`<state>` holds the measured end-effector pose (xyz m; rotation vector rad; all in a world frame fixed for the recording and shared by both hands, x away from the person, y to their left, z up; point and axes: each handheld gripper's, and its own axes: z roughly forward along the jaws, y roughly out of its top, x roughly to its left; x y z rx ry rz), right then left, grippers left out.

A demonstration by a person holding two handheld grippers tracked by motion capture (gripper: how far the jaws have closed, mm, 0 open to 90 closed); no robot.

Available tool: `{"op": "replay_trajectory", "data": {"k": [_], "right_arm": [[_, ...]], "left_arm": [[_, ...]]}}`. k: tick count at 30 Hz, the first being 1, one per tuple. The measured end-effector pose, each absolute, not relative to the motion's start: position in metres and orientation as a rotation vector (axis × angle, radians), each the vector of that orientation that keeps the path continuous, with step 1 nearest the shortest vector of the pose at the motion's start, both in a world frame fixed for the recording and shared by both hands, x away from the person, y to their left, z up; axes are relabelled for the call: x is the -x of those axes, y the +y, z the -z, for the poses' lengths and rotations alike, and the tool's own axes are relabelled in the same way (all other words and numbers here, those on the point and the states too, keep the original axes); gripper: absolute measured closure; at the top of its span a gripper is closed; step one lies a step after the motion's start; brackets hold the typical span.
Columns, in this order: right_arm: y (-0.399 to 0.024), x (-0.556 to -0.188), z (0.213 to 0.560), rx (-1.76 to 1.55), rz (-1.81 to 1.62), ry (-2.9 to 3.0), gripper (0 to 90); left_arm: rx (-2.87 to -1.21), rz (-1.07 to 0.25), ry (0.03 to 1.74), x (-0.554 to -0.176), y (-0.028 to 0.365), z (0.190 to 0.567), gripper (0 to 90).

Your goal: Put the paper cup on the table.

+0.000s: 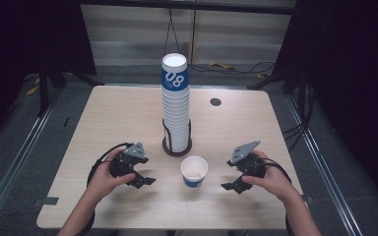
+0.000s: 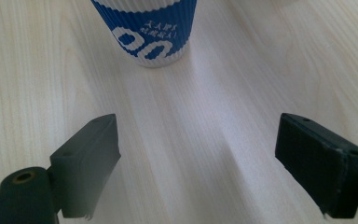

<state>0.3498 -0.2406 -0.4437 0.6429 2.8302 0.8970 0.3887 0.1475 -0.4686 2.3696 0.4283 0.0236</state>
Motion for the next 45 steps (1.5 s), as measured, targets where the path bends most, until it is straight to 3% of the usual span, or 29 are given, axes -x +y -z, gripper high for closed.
{"op": "replay_trajectory", "data": {"k": [45], "right_arm": [[-0.281,-0.341,0.474,-0.835,-0.924,2.665,13.1]], "left_arm": [[-2.383,-0.009,0.404,-0.396,0.148,0.475,17.0]]}}
